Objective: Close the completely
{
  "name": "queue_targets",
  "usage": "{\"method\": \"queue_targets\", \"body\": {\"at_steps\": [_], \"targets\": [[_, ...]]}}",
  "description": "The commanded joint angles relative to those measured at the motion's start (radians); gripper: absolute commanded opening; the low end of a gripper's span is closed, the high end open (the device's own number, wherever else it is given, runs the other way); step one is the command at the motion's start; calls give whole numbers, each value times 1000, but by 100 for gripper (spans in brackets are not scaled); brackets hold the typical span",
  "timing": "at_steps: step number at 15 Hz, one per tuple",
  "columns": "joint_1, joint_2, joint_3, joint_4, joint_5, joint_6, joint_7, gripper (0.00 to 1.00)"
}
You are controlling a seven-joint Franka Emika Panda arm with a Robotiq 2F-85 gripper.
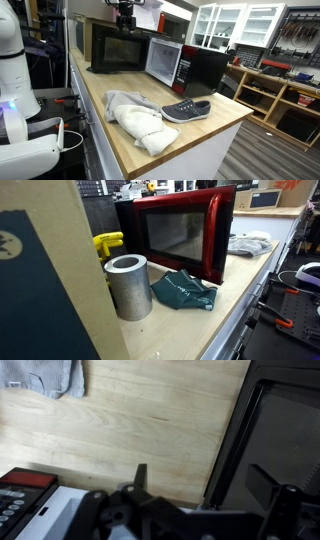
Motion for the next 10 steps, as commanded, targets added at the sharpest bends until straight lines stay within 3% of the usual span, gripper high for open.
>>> {"method": "queue_targets", "body": {"at_steps": [1, 10], "targets": [[-16, 10, 38, 22, -57, 73, 75, 100], [-3, 2, 107, 97, -81, 259, 226, 100]]}}
